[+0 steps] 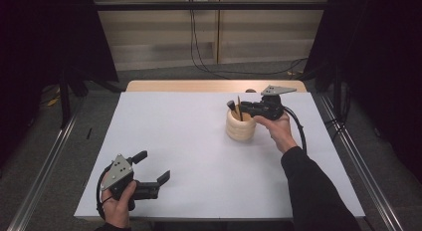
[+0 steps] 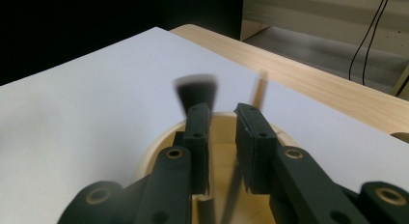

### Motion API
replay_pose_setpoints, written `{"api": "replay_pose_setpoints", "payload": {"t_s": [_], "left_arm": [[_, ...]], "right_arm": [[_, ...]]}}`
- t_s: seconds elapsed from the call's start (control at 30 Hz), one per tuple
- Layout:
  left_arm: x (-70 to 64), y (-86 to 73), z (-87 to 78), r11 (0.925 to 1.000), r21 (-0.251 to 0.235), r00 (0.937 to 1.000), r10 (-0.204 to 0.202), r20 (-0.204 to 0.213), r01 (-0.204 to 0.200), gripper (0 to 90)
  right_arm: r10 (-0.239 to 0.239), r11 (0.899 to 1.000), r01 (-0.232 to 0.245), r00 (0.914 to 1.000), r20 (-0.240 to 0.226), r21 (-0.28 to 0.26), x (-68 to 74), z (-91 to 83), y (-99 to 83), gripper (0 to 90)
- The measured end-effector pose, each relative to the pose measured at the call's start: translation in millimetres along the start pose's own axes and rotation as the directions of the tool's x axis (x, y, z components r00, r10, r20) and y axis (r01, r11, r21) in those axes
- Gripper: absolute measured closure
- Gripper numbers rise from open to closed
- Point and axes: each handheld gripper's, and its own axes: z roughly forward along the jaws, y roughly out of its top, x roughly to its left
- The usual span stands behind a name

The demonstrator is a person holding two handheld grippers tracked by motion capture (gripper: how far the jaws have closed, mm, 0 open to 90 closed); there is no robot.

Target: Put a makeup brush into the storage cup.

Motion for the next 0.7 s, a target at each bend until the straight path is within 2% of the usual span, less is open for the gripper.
{"api": "replay_pose_setpoints", "payload": {"t_s": [0.27, 0.4, 0.5, 0.6, 0.63, 0.7], "left_arm": [[0.4, -0.2, 0.7, 0.9999, -0.005, 0.9999, -0.009, 0.008, 0.009, 1.1], [0.2, 0.1, 1.4, 0.9999, -0.005, 0.9999, -0.01, 0.002, 0.01, 1.1], [-0.5, 0.3, 1.7, 0.9999, -0.009, 1.0, -0.007, 0.003, 0.007, 1.1], [-0.6, -0.1, 0.7, 0.9999, -0.012, 0.9999, -0.011, 0.002, 0.011, 1.1], [-0.7, 0.0, 0.8, 0.9999, -0.013, 0.9999, -0.011, 0.003, 0.011, 1.1], [-1.3, 0.0, 1.2, 0.9999, -0.011, 0.9999, -0.009, 0.005, 0.009, 1.1]], "right_arm": [[0.001, 1.0, -0.001, 1.0, 0.006, -0.021, -1.4, -3.0, -0.4, 69.8], [-0.011, 0.999, 0.011, 0.9999, -0.006, -0.045, 3.2, -5.3, 0.1, 59.4], [-0.027, 0.998, 0.026, 0.9996, -0.007, -0.06, 8.4, -8.4, 1.0, 44.5], [-0.034, 0.996, 0.033, 0.9994, -0.009, -0.084, 11.5, -12.3, 2.4, 33.5], [-0.038, 0.996, 0.038, 0.9993, 0.002, -0.086, 12.6, -14.1, 2.8, 27.9], [-0.037, 0.994, 0.036, 0.9993, -0.001, -0.101, 14.0, -17.5, 2.9, 22.7]]}}
